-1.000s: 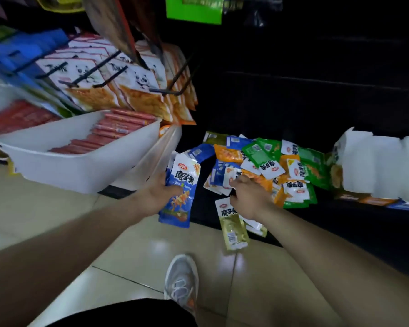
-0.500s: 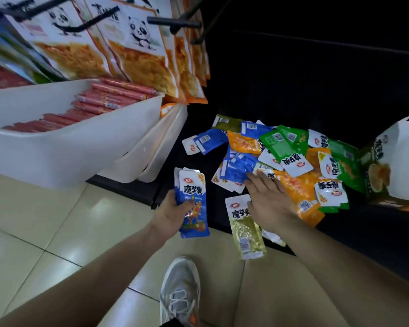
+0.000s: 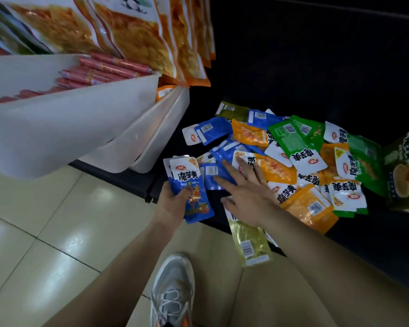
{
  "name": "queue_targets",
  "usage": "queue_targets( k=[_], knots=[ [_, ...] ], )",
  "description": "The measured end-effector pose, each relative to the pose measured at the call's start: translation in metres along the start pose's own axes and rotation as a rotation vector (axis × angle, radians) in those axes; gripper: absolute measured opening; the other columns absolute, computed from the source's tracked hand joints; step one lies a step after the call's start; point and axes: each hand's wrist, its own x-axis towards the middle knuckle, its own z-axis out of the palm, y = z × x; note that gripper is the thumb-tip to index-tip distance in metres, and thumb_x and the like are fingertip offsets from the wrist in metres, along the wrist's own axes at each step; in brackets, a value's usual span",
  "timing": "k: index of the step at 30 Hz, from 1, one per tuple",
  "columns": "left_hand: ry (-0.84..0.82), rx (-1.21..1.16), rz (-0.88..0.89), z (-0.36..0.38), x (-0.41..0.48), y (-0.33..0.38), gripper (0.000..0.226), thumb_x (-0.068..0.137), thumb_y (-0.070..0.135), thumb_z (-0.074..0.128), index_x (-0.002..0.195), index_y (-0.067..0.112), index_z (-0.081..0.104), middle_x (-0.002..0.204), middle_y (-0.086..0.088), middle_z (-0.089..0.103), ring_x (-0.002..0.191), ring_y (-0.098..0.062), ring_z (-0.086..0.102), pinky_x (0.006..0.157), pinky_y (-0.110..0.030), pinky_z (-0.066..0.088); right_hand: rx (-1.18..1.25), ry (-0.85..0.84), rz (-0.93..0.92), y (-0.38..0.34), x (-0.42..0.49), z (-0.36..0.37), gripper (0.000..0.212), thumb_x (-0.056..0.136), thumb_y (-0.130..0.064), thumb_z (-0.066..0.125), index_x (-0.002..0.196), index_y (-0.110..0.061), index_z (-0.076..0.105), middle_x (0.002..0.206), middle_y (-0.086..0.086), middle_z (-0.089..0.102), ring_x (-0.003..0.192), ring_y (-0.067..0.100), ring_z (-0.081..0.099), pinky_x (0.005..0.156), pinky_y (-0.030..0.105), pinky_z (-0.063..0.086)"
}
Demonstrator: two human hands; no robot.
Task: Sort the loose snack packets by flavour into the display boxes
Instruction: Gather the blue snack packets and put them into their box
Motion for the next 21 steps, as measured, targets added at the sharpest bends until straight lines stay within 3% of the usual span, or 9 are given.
queue_targets(
  k=[4, 7, 9, 13, 18, 21],
  knots=[
    [0.045, 0.027, 0.019, -0.013, 0.004, 0.0, 0.019, 0.098, 0.009, 0.06, 0.115, 0.015, 0.053, 0.1, -0.005, 0.068, 0.071, -0.012, 0.07, 0.055, -0.027, 0.055, 0.091, 0.164, 0.071, -0.009, 0.006, 0.001, 0.047, 0.101, -0.045, 0.043, 0.145, -0.028, 0.043, 0.165, -0.002, 0.014, 0.153, 0.029, 0.001, 0.123, 0.052, 0.003],
    [0.08, 0.049, 0.053, -0.022, 0.005, -0.004, 0.017, 0.098, 0.008, 0.059, 0.112, 0.015, 0.052, 0.095, 0.001, 0.066, 0.072, -0.01, 0.066, 0.052, -0.021, 0.054, 0.071, 0.187, 0.113, -0.01, 0.014, 0.0, 0.059, 0.098, -0.048, 0.046, 0.15, -0.022, 0.037, 0.158, 0.0, 0.029, 0.15, 0.032, 0.011, 0.122, 0.053, 0.008],
    [0.076, 0.059, 0.061, -0.026, 0.003, -0.006, 0.017, 0.098, 0.007, 0.058, 0.111, 0.015, 0.051, 0.093, 0.002, 0.066, 0.071, -0.009, 0.066, 0.049, -0.018, 0.053, 0.001, 0.126, 0.035, -0.01, 0.016, -0.001, 0.063, 0.098, -0.051, 0.046, 0.154, -0.025, 0.031, 0.156, 0.001, 0.028, 0.15, 0.032, 0.008, 0.123, 0.053, 0.005],
    [0.087, 0.063, 0.061, -0.036, 0.003, -0.012, 0.017, 0.098, 0.008, 0.059, 0.11, 0.017, 0.052, 0.096, 0.001, 0.067, 0.077, -0.013, 0.069, 0.062, -0.029, 0.056, -0.015, 0.058, -0.152, -0.007, 0.015, -0.007, 0.058, 0.098, -0.049, 0.049, 0.152, -0.029, 0.038, 0.163, -0.005, 0.022, 0.154, 0.026, -0.005, 0.123, 0.049, -0.007],
    [0.094, 0.062, 0.043, -0.041, 0.002, -0.016, 0.02, 0.097, 0.009, 0.059, 0.115, 0.013, 0.053, 0.102, -0.004, 0.069, 0.083, -0.019, 0.071, 0.07, -0.036, 0.058, -0.051, -0.005, -0.09, -0.021, 0.01, -0.007, 0.094, 0.079, -0.082, 0.048, 0.154, -0.027, 0.031, 0.166, -0.002, 0.01, 0.153, 0.027, -0.012, 0.122, 0.056, -0.007],
    [0.101, 0.076, 0.044, -0.043, 0.0, -0.015, 0.022, 0.097, 0.009, 0.059, 0.118, 0.012, 0.052, 0.103, -0.005, 0.069, 0.082, -0.018, 0.07, 0.07, -0.036, 0.057, -0.039, 0.053, -0.09, -0.03, 0.013, -0.002, 0.072, 0.086, -0.072, 0.052, 0.142, -0.028, 0.051, 0.164, 0.001, 0.021, 0.152, 0.03, 0.0, 0.121, 0.058, 0.001]
  ],
)
